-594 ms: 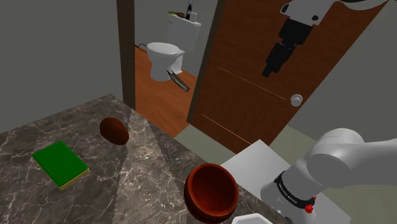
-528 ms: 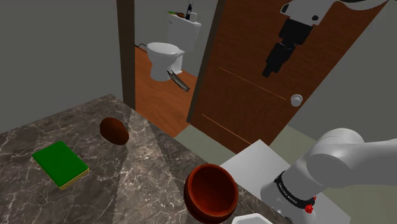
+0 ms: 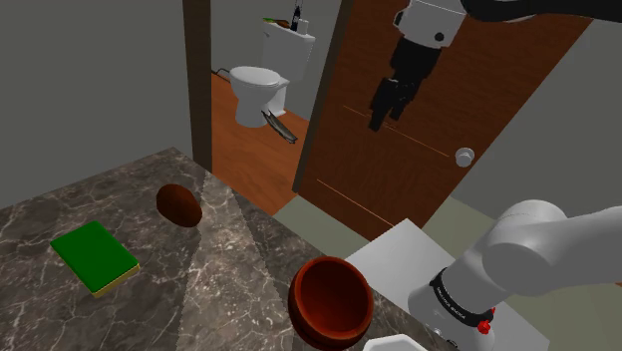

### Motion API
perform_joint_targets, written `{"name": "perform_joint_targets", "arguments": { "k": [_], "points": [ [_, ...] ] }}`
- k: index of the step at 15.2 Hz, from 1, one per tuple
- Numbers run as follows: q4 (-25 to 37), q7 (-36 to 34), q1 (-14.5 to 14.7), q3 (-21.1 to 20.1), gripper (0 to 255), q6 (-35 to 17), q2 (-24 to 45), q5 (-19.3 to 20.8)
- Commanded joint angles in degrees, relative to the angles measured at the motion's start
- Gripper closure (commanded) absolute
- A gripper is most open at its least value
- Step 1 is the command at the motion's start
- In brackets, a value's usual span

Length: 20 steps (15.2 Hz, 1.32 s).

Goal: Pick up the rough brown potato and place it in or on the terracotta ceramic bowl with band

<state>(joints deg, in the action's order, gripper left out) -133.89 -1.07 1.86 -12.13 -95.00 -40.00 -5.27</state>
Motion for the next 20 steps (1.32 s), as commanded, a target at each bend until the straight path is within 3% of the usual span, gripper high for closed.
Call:
{"name": "perform_joint_targets", "arguments": {
  "k": [1,6,11,15,20],
  "points": [
    [1.1,-2.4,0.4,-2.7,0,-1.6,2.7,-0.3],
    [4.7,-8.8,0.8,-9.8,0,-5.7,10.8,0.3],
    [10.1,-16.1,0.6,-16.9,0,-8.9,20.5,3.5],
    [15.6,-23.0,0.6,-22.2,0,-10.3,29.8,8.5],
    [24.5,-32.6,2.6,-27.2,0,-9.6,43.4,17.8]
  ]
}}
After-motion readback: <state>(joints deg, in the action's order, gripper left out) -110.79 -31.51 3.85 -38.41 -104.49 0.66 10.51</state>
